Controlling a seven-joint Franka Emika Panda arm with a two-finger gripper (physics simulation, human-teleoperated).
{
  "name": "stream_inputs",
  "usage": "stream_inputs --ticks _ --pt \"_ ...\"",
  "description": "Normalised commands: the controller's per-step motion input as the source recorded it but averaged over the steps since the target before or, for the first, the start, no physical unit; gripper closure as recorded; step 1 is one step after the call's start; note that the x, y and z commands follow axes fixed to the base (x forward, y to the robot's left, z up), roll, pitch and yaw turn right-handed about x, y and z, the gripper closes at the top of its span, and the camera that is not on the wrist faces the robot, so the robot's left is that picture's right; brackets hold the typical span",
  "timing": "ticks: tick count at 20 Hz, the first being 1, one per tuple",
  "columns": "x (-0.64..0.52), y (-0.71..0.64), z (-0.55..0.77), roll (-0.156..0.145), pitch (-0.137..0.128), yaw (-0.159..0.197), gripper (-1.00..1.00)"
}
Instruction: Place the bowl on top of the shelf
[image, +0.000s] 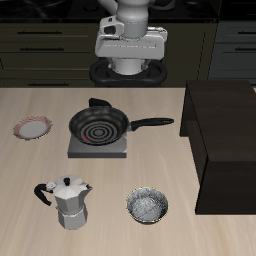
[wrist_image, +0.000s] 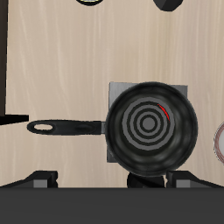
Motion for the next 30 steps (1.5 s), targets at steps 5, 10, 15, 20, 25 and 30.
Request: stream_inputs --ticks 5,10,15,20,25,30 --pt "0.28 -0.01 0.18 -0.005 -0.033 -0.017 -1.00" --pt "0.29 0.05 0.03 -0.004 0.003 -0.007 -1.00" --pt "0.44 -0.03 0.07 0.003 0.010 -0.030 -1.00" --pt "0.41 -0.02 0.10 0.005 0.001 -0.013 -1.00" --pt "0.50 0.02 0.06 0.055 0.028 -0.024 -1.00" --pt "0.43 -0.04 0.07 -0.016 0.014 -0.018 -1.00"
